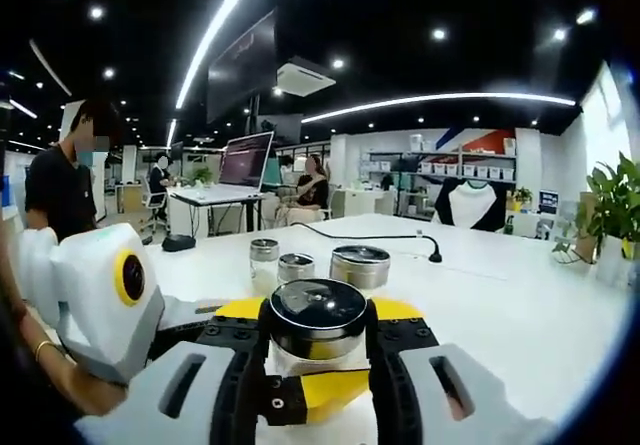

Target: Rotate the seasoning bottle until the label or dispensing opening points toward the visible target arrow and the bottle remains upright within the marked orientation range

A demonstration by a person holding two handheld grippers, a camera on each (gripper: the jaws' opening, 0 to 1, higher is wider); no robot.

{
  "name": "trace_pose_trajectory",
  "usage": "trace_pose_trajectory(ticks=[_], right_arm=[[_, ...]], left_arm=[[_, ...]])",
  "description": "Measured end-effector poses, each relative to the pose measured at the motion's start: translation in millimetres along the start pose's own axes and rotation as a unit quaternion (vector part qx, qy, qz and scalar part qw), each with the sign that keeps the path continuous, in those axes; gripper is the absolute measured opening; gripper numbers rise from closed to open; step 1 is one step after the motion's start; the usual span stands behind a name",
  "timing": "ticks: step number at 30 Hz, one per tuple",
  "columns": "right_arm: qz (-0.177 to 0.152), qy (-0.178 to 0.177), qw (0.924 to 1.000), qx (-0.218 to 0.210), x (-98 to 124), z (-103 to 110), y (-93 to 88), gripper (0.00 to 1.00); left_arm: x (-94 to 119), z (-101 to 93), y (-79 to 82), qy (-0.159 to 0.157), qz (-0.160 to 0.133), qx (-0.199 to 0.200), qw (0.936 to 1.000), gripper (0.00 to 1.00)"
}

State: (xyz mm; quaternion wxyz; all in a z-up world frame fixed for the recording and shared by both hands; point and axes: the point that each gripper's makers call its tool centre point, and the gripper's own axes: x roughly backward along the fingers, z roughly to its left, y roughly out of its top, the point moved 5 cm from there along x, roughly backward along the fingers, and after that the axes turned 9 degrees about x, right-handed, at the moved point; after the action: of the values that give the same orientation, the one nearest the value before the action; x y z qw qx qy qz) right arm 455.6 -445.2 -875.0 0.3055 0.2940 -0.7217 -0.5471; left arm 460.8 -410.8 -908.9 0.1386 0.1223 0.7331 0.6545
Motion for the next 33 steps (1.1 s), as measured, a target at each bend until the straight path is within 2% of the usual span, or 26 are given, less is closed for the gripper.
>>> trace_pose_trajectory(ticks=[10, 16, 22, 33], right_arm=[[-0.014, 0.02, 0.9997, 0.0, 0.0, -6.1, -1.4, 0.35], [-0.035, 0.048, 0.9981, -0.016, 2.7, -12.5, -2.9, 0.35], [-0.04, 0.056, 0.9974, -0.021, 6.5, -18.2, -3.4, 0.35], [-0.052, 0.059, 0.9967, -0.023, 11.6, -39.0, -3.0, 0.35]], left_arm=[[-0.1, 0.5, 0.2, -0.025, 0.017, -0.008, 0.9995, 0.45], [1.7, -0.2, 4.4, -0.059, 0.026, -0.01, 0.9978, 0.44], [6.2, 0.5, 14.1, -0.092, 0.033, -0.013, 0.9951, 0.47], [17.2, 6.7, 18.5, -0.11, 0.042, -0.027, 0.9927, 0.49]])
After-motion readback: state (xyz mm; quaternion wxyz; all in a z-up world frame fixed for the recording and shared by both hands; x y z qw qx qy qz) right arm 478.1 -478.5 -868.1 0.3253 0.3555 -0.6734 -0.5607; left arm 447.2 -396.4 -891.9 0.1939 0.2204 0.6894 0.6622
